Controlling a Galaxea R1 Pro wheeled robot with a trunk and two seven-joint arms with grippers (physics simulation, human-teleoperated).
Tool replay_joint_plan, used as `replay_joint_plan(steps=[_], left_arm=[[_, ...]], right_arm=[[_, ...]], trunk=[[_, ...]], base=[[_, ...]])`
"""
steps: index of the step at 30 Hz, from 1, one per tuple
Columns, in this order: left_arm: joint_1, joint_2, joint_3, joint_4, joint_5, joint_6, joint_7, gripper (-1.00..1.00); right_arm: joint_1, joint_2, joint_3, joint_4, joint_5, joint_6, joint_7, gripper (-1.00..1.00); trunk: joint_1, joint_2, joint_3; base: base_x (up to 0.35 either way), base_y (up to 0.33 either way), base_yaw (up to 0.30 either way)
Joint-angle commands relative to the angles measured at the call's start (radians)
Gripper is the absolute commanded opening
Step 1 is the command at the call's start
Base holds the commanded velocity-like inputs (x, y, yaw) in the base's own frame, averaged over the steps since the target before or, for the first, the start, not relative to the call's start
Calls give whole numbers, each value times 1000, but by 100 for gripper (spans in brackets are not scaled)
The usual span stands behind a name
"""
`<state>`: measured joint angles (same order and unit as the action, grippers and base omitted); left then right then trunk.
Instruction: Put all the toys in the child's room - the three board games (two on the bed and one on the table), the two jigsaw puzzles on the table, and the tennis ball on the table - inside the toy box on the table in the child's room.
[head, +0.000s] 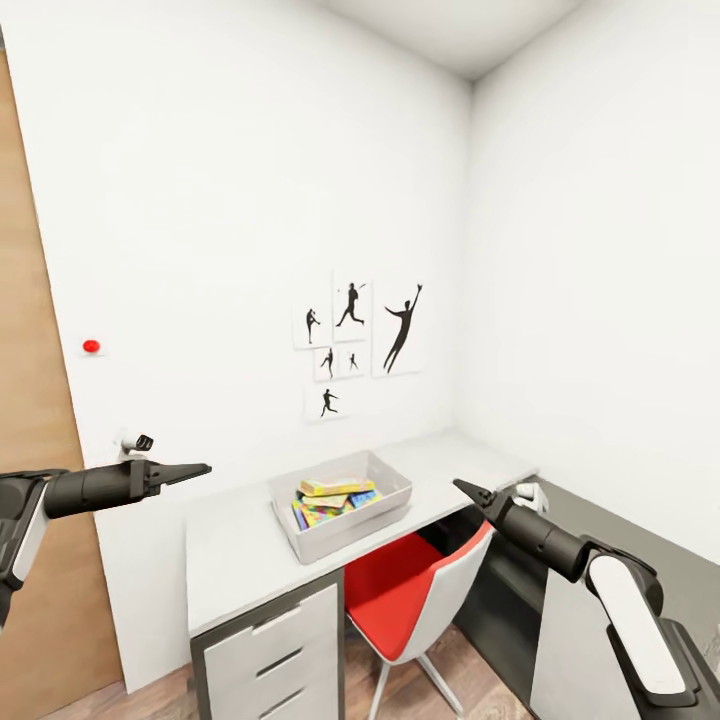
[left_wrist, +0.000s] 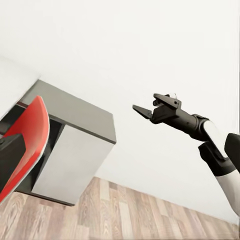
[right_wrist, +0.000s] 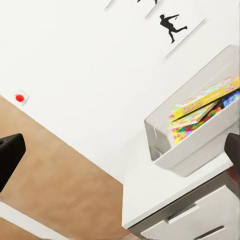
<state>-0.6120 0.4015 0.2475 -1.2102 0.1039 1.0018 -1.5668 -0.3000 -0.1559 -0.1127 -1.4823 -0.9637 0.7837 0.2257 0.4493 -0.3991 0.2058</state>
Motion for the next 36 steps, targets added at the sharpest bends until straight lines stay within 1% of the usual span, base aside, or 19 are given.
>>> replay_joint_plan(steps=[1, 8, 15, 21, 36], left_arm=[[0, 0, 0, 0, 0, 11, -4, 100], [0, 1, 0, 0, 0, 11, -4, 100], [0, 1, 0, 0, -1, 11, -4, 100], [0, 0, 0, 0, -1, 11, -4, 100], [0, 4, 1, 0, -2, 11, -4, 100]], right_arm=[[-1, 0, -2, 0, 3, 5, 5, 100], [-1, 0, -16, 2, 0, 6, 6, 100], [-1, 1, -32, 3, -3, 6, 6, 100], [-1, 0, -36, 3, -3, 6, 6, 100], [-1, 0, -42, 19, -3, 6, 6, 100]], trunk=[[1, -1, -1], [1, -1, -6], [1, -1, -7], [1, -1, -7], [1, -1, -27]], base=[[177, 54, -229], [45, 12, -178], [4, 1, -24], [0, 0, -9], [0, 0, -111]])
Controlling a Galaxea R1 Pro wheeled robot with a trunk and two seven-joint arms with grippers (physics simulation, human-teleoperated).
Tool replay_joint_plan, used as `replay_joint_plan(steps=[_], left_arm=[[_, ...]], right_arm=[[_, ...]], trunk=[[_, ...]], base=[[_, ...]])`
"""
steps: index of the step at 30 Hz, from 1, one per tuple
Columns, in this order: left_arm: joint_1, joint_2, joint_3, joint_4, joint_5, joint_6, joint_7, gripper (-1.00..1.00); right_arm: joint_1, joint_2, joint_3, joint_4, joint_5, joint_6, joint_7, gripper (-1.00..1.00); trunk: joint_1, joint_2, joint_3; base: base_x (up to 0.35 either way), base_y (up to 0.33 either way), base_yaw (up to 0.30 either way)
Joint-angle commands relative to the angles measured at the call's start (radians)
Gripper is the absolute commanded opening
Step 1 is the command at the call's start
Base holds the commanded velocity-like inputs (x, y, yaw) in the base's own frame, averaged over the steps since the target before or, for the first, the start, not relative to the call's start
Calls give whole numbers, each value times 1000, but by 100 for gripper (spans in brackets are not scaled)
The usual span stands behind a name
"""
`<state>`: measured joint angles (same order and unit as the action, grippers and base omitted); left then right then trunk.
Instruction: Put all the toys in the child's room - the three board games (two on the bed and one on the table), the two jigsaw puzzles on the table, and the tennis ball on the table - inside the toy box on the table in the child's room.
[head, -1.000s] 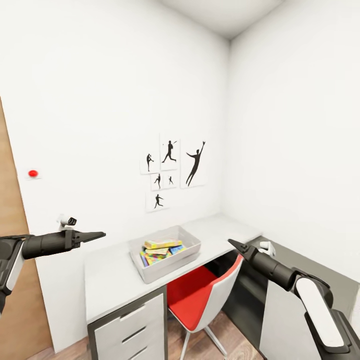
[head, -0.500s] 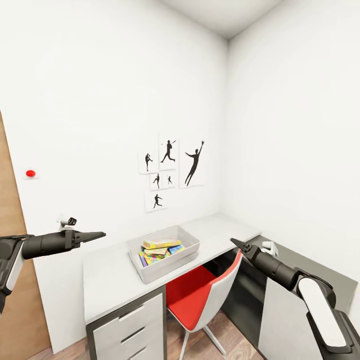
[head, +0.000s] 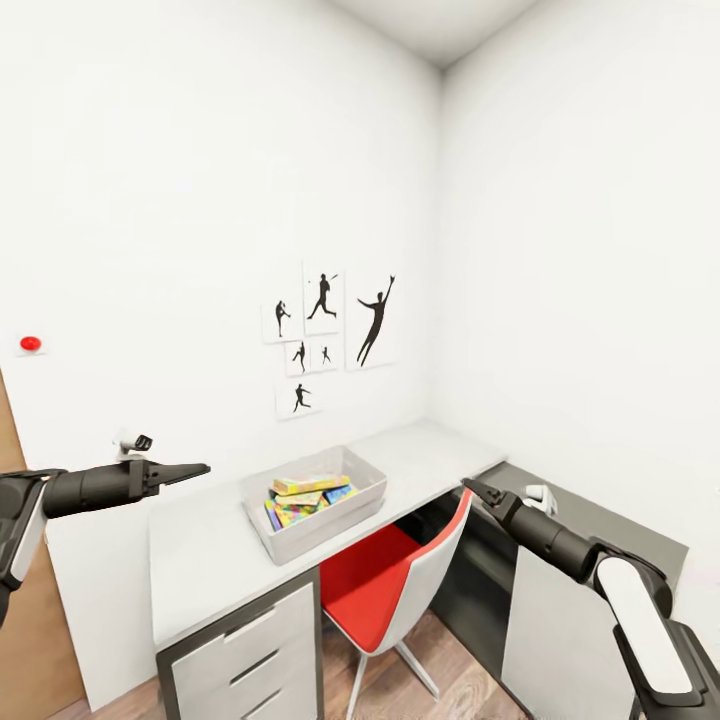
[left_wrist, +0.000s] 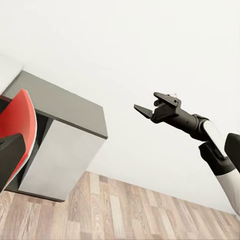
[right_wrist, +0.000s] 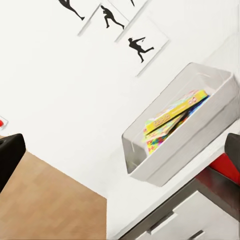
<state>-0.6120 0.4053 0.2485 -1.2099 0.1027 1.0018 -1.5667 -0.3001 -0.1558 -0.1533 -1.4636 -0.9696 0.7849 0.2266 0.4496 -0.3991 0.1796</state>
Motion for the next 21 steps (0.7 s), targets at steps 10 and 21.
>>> replay_joint_plan(steps=[10, 21], left_arm=[[0, 12, -1, 2, 3, 11, -4, 100], [0, 13, -1, 3, 3, 11, -4, 100]], right_arm=[[-1, 0, -24, 13, 2, 7, 7, 100], [-1, 1, -25, 21, 3, 7, 7, 100]], trunk=[[0, -1, -15], [0, -1, -31]], base=[[0, 0, -131], [0, 0, -137]])
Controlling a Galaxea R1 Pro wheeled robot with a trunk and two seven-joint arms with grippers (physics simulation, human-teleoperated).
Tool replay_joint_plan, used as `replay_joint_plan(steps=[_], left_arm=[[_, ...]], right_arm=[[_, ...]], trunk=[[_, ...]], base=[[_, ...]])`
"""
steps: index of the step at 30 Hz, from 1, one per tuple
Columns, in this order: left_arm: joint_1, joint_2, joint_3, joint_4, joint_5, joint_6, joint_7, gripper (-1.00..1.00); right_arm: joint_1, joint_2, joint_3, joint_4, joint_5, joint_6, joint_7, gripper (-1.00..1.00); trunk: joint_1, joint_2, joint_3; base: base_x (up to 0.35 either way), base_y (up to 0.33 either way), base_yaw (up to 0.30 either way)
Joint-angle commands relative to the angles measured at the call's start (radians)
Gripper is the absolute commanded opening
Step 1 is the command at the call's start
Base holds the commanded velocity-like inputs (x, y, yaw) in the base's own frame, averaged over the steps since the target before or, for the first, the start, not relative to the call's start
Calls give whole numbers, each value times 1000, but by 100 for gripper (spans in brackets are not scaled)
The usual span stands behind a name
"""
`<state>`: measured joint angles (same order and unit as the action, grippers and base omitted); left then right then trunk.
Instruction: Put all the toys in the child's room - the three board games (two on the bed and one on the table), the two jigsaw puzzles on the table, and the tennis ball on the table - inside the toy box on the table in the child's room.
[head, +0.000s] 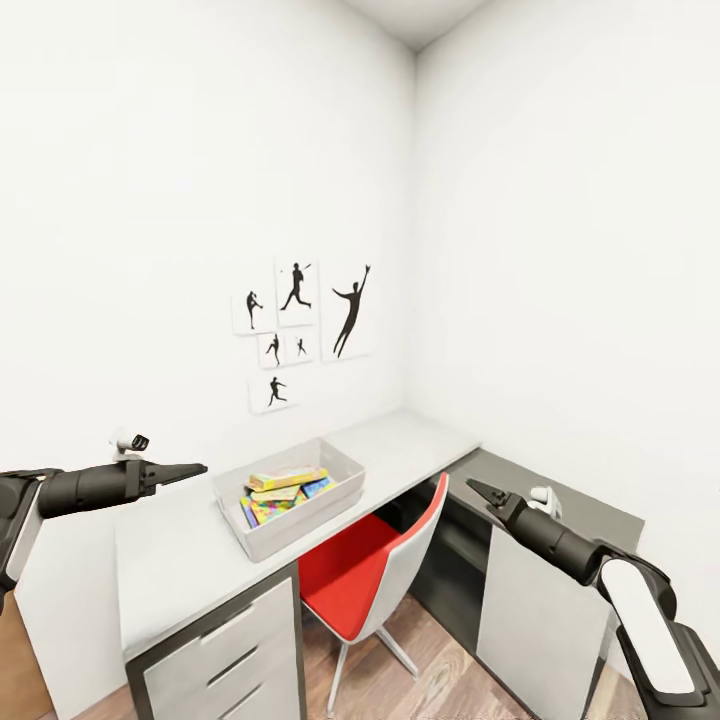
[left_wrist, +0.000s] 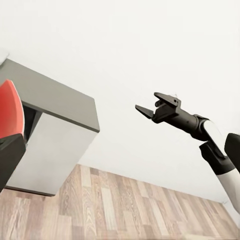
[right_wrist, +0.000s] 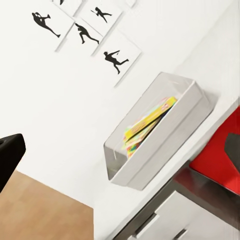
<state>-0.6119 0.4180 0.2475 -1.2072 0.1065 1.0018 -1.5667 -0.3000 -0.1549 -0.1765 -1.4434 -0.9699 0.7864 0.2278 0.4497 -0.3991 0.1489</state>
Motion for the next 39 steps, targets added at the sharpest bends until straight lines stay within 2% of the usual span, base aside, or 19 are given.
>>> replay_joint_plan(steps=[1, 13, 17, 21, 39], left_arm=[[0, 0, 0, 0, -1, 11, -4, 100], [0, 1, 0, 0, -1, 11, -4, 100], [0, 1, 0, 0, 0, 11, -4, 100], [0, 0, 0, 0, -1, 10, -4, 100], [0, 1, 1, 0, -1, 10, -4, 100]], right_arm=[[-1, 0, -1, 1, 3, 5, 5, 100], [-1, 0, -3, 18, 1, 3, 31, 100], [-1, 1, -30, 37, -1, 2, 35, 100], [-1, 1, -38, 41, -1, 2, 36, 100], [-1, 1, -41, 44, -1, 2, 36, 100]], trunk=[[0, -1, -2], [0, -1, -20], [0, -1, -25], [0, -1, -31], [0, -1, -57]], base=[[0, 0, -140], [0, 0, -143], [0, 0, -145], [0, 0, -145], [0, 0, -149]])
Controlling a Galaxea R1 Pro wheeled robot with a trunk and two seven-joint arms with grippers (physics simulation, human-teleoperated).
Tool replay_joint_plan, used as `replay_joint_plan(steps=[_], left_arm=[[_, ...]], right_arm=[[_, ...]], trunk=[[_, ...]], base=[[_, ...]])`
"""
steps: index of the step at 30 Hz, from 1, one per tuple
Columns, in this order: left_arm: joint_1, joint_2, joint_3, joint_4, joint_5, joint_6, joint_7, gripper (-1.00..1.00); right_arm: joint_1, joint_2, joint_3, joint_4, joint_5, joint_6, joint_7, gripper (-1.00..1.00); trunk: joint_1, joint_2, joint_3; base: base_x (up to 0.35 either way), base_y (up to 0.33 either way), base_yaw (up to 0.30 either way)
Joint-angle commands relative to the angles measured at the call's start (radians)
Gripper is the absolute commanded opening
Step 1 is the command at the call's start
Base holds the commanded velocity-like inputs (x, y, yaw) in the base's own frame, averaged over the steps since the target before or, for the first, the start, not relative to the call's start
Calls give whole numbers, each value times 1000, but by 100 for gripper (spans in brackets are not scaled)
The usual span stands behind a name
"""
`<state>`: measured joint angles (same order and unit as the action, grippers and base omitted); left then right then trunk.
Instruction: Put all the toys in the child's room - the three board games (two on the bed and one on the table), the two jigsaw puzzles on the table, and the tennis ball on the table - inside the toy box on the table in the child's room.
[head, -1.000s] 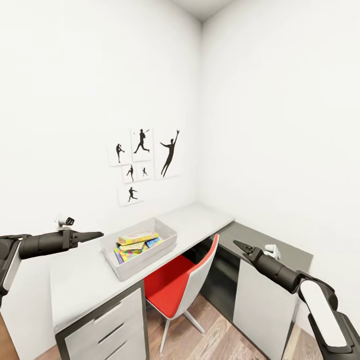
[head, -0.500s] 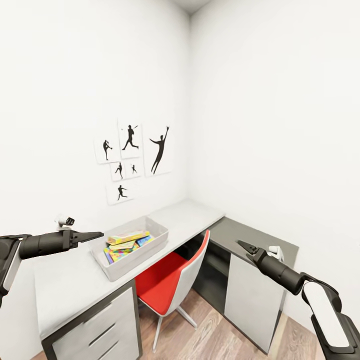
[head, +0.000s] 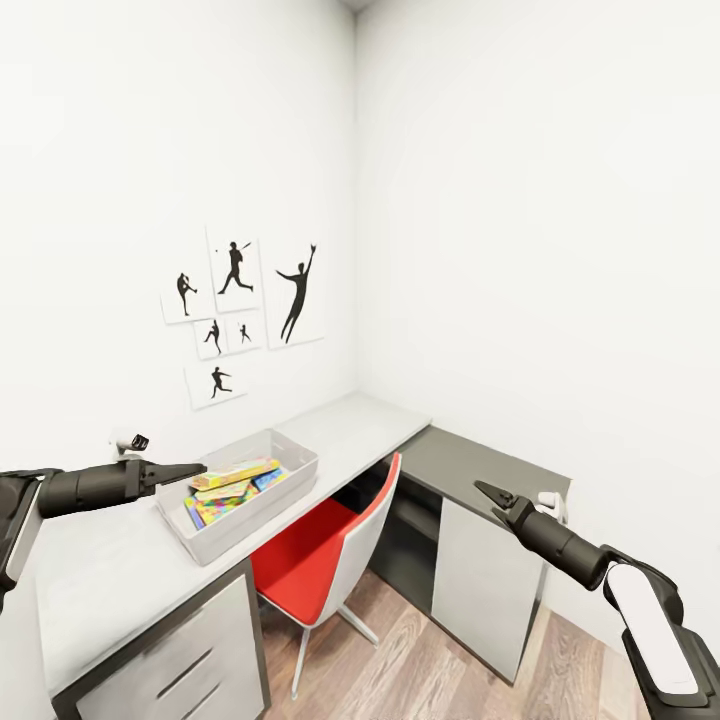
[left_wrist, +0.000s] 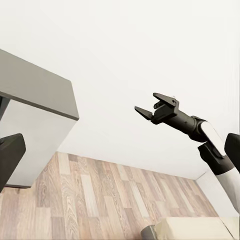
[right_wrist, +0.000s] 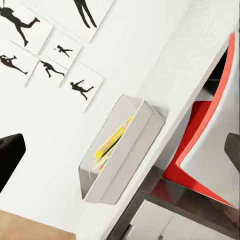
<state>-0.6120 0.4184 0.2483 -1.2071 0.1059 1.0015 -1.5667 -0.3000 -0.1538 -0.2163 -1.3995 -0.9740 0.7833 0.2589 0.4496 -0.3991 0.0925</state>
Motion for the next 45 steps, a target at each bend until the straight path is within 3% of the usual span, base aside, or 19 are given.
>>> replay_joint_plan(steps=[1, 30, 36, 45], left_arm=[[0, 0, 0, 0, -1, 10, -4, 100], [0, 0, 0, 0, -1, 9, -4, 100], [0, 0, 0, 0, -1, 9, -4, 100], [0, 0, 0, 0, -1, 9, -4, 100]], right_arm=[[-1, 0, -2, 1, 3, 5, 5, 100], [-1, 0, -17, 53, 3, -25, 41, 100], [-1, 0, -46, 80, 2, -24, 42, 100], [-1, 0, -52, 105, 2, -23, 43, 100]], trunk=[[0, -1, -1], [0, -1, 14], [0, -1, 18], [0, -1, 21]], base=[[0, 0, -218], [0, 0, -238], [0, 0, -259], [0, 0, -274]])
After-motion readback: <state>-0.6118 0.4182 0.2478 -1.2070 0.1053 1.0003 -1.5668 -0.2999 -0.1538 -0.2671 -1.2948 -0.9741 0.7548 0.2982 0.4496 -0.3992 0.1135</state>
